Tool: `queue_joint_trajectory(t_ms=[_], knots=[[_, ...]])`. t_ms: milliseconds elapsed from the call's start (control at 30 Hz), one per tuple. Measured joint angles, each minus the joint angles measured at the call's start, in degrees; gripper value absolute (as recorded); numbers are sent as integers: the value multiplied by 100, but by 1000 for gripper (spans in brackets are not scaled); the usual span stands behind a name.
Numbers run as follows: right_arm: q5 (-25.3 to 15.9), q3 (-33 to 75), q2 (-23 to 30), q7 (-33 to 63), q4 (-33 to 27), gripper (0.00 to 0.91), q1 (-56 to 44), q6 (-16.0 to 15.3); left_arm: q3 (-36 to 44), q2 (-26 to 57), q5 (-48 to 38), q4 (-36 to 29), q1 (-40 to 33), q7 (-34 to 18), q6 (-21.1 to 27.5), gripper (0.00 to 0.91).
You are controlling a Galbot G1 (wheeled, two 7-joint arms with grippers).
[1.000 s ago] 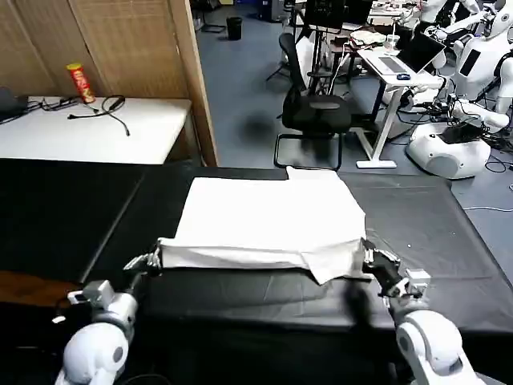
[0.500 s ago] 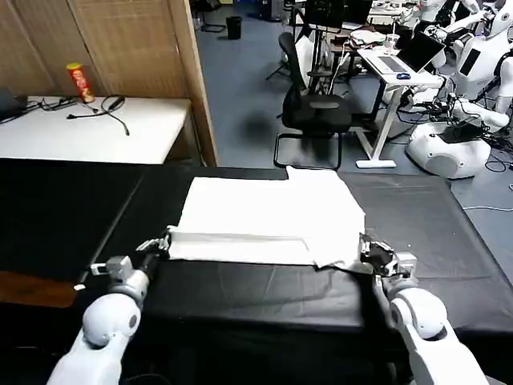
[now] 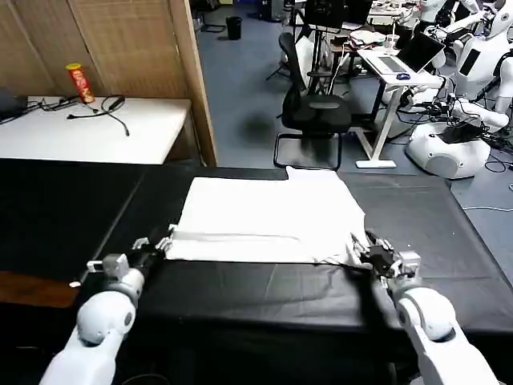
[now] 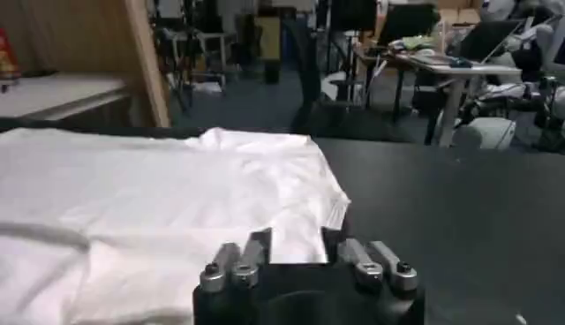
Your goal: Fold and organize the clothes.
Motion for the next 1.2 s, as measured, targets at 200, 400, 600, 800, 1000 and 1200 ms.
queue_joint_trajectory(t_ms=[200,400,600,800,1000,1200], knots=[[-65,100,45,0,96,848,-427,61,-59,6,-397,-271,429,16,118,878],[-137,110,101,-5,121,575,-577,73,-62,-17,-414,-246,560,11,131,673],[-193,43,138,-27,19,195,-553,79,-68,-14,-430,-164,584,20,142,0],[-121,55,43,7,14,59,-509,0,-61,27,-475,-117,600,17,138,0],[378,241,-196,365,393,49,-758,-524,-30,197,-487,-253,730,-130,243,0],[527,473,-254,775,1009,49,-1341,-987,-149,602,-587,-672,1126,-248,389,0]])
